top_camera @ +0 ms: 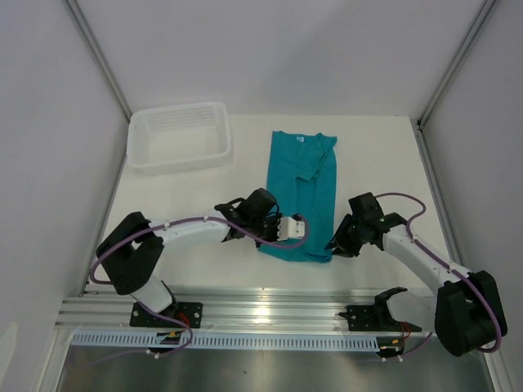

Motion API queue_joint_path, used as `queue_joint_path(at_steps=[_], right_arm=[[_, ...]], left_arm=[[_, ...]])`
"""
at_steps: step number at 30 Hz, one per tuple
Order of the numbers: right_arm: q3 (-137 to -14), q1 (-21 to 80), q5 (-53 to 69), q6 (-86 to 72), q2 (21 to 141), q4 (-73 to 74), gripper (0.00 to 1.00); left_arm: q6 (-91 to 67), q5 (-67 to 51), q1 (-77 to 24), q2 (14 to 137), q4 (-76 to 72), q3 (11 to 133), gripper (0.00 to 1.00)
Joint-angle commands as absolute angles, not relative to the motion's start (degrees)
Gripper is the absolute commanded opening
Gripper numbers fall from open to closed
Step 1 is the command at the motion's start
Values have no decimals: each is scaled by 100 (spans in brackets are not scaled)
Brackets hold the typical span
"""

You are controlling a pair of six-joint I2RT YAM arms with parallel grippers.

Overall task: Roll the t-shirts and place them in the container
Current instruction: Roll the tshirt

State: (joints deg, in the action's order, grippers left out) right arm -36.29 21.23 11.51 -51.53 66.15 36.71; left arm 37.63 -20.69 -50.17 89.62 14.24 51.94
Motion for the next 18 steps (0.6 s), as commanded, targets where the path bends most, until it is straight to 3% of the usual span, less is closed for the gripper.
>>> queue_joint_path(at_steps=[1,18], right_arm=[[-3937,2092,1134,-4966,6583,3630,34],[-4289,1749,941,-4562,6864,3824,35]], left_arm=[[3534,-1987,-4966,9289,1519,5764,1],[2945,-1670,-4658,10353,3058,6908,1]])
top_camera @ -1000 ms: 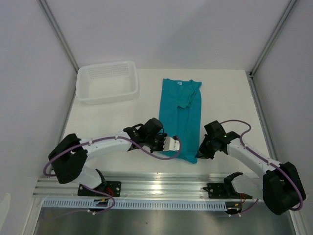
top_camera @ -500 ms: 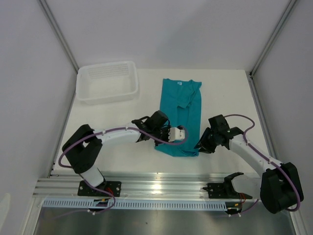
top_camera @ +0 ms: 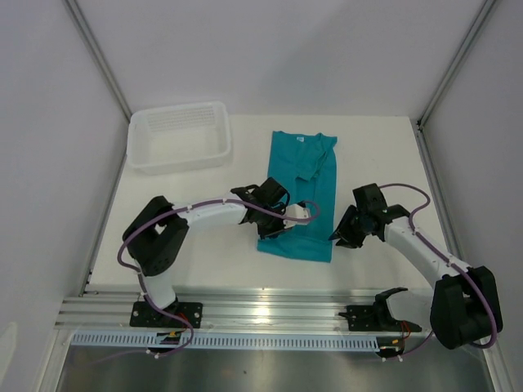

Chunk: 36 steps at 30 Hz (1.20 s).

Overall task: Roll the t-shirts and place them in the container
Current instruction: Roll the tshirt

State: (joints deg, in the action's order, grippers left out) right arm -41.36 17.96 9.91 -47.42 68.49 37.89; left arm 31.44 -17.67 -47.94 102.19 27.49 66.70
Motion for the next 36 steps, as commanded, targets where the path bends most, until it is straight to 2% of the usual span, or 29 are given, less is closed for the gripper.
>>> queue_joint_path(at_steps=[1,6,10,16,22,26,36], right_arm=[[-4341,1740,914,-4553,6847,3823,35],[-4728,1740,449,-4395,6759,4182,34],[-4869,1766,255,-4298,6575,4333,28],[-4289,2284,1045,-4631,6783,3210,15],[-4298,2891,941,-5027,7391,2268,7],[-4052,2900,782,-5308,7514,1671,4],[-3727,2918,721,-5616,7998,1485,0]], left_arm=[[2918,-1653,-4641,10388,3119,6987,1],[2856,-1696,-4562,10529,3199,7119,1],[2848,-1766,-4553,10512,3208,7137,1],[2778,-1793,-4544,10512,3208,7172,4],[2532,-1661,-4518,10521,3120,7190,12],[2443,-1661,-4500,10503,3102,7250,15],[2241,-1652,-4456,10529,3076,7216,17]])
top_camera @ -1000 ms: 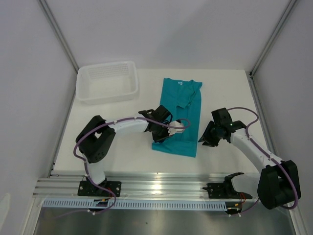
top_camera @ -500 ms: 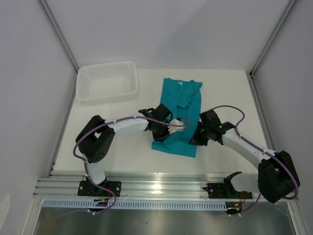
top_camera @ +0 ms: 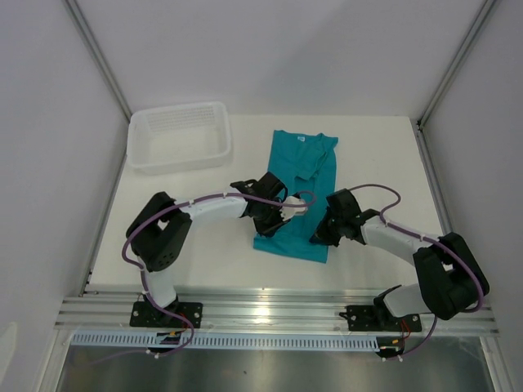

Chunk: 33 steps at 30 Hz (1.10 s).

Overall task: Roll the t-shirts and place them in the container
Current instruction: Roll the tshirt

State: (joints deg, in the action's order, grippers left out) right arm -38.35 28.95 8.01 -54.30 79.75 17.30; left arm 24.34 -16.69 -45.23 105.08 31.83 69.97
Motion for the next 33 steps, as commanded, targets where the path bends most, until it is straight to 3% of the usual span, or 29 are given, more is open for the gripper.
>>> queue_joint_path(at_steps=[1,13,22,28,33], right_arm=[[-3709,2909,668,-5642,7989,1477,0],[-3708,2725,519,-5537,8174,1590,0],[-4123,3067,-422,-5414,7094,2531,3],[-3491,3242,199,-5879,6882,1847,3],[-3340,3366,413,-6012,7416,1293,1]], left_arm=[[2233,-1644,-4456,10529,3067,7216,18],[2109,-1441,-4430,10459,3076,7225,20],[2030,-1459,-4421,10512,3094,7225,17],[2013,-1459,-4412,10468,3059,7216,19],[1969,-1441,-4403,10503,3076,7260,22]])
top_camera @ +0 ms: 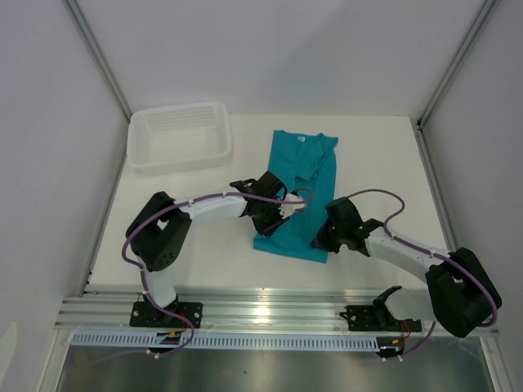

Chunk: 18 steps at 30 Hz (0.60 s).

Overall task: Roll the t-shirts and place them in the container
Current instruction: Roll the tshirt

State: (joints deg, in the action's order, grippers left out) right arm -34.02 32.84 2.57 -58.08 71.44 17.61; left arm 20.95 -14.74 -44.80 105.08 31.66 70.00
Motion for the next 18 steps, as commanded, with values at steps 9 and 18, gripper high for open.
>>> queue_joint_path(at_steps=[9,18], right_arm=[[-3217,3279,149,-6100,7787,1336,0],[-3103,3226,70,-6170,7699,1389,1]], left_arm=[[1951,-1319,-4333,10328,3094,7268,32],[2030,-994,-4052,9914,3199,7251,36]])
